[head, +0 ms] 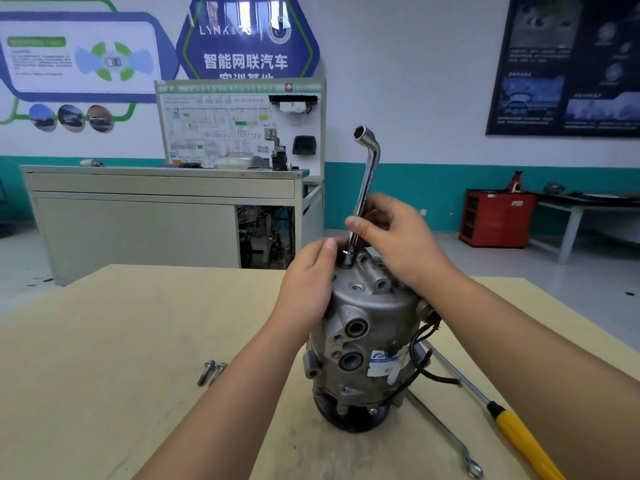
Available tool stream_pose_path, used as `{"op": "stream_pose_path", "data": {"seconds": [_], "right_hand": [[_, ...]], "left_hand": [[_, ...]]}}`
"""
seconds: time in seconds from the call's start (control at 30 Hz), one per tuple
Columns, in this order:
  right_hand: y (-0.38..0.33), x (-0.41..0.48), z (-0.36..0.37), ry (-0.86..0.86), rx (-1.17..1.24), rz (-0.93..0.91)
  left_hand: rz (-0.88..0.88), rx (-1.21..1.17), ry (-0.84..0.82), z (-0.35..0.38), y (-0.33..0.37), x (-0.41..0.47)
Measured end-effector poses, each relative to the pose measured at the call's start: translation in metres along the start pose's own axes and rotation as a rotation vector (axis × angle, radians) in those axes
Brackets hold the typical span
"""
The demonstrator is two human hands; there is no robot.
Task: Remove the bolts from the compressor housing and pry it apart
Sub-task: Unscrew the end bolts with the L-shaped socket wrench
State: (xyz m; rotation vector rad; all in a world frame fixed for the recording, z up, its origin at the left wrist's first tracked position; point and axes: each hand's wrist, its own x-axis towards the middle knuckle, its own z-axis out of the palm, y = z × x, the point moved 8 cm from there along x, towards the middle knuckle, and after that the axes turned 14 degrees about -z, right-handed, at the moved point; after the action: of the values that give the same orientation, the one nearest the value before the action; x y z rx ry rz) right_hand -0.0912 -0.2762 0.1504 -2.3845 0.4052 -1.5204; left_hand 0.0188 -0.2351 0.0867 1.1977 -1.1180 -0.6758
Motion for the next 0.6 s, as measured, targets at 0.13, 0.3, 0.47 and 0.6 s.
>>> {"op": "stream_pose_path", "data": {"seconds": [0.13,0.3,0.47,0.6], "right_hand": [[0.001,0.000,0.004,-0.038,-0.043,-0.010],[0.000,0.001,0.005,-0.066,-0.090,-0.002],[-0.003,0.002,0.009,-0.121,-0.077,0.003],[-0.004,0.002,0.008,-0.151,-0.101,-0.008]], "left_hand": [[-0.078,-0.033,-0.047,-0.002,-0.003,0.004],[-0.133,-0.016,-0.187,-0.002,-0.004,0.012],[-0.132,0.064,-0.290,-0.001,0.004,0.020],[-0.088,0.166,-0.247,-0.002,0.009,0.025]]}}
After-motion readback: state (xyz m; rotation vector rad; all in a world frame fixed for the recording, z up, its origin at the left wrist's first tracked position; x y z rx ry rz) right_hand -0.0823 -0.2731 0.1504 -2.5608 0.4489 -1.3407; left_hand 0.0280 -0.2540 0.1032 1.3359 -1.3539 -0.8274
